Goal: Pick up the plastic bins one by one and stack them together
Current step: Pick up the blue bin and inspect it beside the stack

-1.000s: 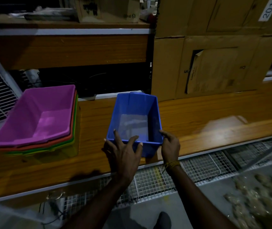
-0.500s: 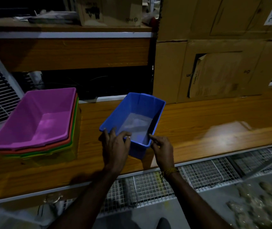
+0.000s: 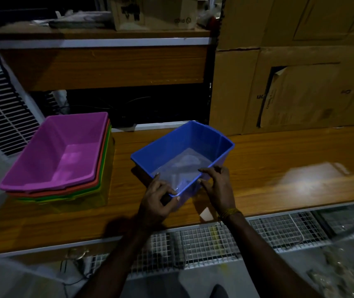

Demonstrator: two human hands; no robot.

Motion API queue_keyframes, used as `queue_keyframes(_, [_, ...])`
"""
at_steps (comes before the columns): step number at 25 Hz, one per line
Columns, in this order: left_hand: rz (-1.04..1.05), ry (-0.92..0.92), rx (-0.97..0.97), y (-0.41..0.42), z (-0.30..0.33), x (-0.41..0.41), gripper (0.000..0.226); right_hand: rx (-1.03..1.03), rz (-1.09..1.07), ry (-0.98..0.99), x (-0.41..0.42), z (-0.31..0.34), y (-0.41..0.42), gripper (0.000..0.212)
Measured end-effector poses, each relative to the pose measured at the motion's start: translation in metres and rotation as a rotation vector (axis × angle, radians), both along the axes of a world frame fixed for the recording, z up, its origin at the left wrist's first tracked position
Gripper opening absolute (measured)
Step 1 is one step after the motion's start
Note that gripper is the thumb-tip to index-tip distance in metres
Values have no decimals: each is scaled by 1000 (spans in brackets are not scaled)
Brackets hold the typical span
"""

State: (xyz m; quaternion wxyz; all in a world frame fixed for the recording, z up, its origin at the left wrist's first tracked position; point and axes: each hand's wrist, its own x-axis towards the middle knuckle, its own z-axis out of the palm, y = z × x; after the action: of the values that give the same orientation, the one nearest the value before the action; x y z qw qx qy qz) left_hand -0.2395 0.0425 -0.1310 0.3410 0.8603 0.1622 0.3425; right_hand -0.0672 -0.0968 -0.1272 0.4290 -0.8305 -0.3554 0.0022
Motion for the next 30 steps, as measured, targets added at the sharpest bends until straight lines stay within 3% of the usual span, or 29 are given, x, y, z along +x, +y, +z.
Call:
queue_keyframes(6, [171, 3, 125, 34, -4, -26, 19, -111, -179, -150, 36, 2, -8, 21])
queue_keyframes(10, [487, 70, -63, 41, 2, -31, 29, -122, -176, -211, 40, 5, -17, 20])
queue_keyframes(12, [538, 75, -152, 38, 8, -18, 21, -97, -177, -189, 29, 4, -21, 19])
queue_keyframes(16, [504, 229, -269, 8, 16, 16, 41, -27, -199, -211, 3, 0, -31, 21])
queue_keyframes(19, [383, 326, -175, -18, 6, 35, 53, 52, -188, -234, -15, 2, -34, 24])
queue_keyframes(27, [131, 341, -64, -69, 7, 42, 30, 291, -208, 38, -27, 20, -39, 17])
queue_keyframes(30, [62, 279, -103, -43, 14, 26, 12, 286, -240, -16, -22, 25, -45, 18])
